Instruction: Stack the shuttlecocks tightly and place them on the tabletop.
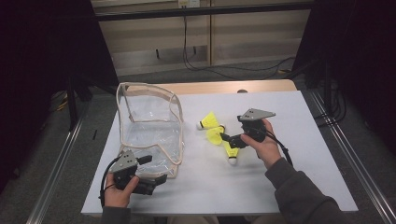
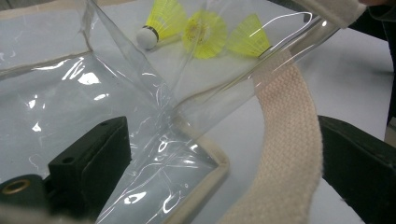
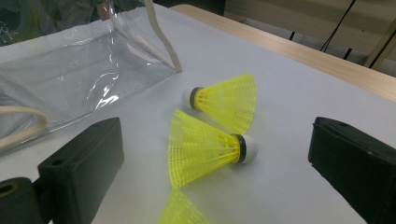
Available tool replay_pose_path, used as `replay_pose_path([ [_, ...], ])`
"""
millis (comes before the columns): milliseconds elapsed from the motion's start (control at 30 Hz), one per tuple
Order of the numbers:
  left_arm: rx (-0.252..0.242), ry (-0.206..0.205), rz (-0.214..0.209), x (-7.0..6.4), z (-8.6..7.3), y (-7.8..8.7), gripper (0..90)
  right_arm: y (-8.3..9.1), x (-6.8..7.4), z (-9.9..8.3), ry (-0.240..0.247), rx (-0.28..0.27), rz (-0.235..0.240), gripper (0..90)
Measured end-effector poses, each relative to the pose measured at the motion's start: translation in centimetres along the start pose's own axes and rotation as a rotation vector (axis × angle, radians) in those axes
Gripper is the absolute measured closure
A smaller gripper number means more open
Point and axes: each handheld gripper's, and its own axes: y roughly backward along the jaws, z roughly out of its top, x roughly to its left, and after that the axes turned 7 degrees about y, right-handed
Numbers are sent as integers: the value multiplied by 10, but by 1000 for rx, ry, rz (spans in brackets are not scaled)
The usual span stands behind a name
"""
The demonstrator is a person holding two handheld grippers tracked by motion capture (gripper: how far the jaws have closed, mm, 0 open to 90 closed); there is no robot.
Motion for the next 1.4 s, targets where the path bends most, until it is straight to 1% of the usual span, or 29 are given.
replay_pose_path([
  [200, 0, 0, 0, 0, 0, 0, 55, -3, 0, 3, 6, 6, -1, 27],
  [367, -1, 0, -1, 0, 0, 0, 56, -6, 1, 3, 2, 10, -2, 27],
  [467, -1, 0, -2, 0, 0, 0, 56, -9, 1, 3, 6, 20, 8, 25],
  [667, -2, 0, -3, 0, 0, 0, 53, -14, 1, 2, 18, 38, 11, 26],
  [700, -4, 2, -2, 0, 0, 0, 53, -14, 1, 2, 17, 42, 5, 25],
  [767, -6, 2, -4, 0, 0, -1, 54, -15, 1, 2, 18, 47, 10, 25],
  [833, -5, 1, -4, 0, 0, -1, 53, -16, 1, 2, 18, 51, 2, 35],
  [967, -7, 2, -4, 0, 0, -1, 53, -17, 1, 5, 7, 60, 9, 101],
  [1033, -6, 2, -4, 0, 0, -1, 52, -18, 1, 6, 24, 66, 2, 158],
  [1267, -3, 1, -4, 0, -1, -1, 51, -27, 4, 9, 36, 99, 4, 245],
  [1333, -4, 1, -3, 0, -1, -1, 51, -29, 4, 9, 36, 109, 18, 288],
  [1400, -4, 2, -4, 0, -1, -1, 51, -31, 4, 8, 42, 118, 12, 318],
])
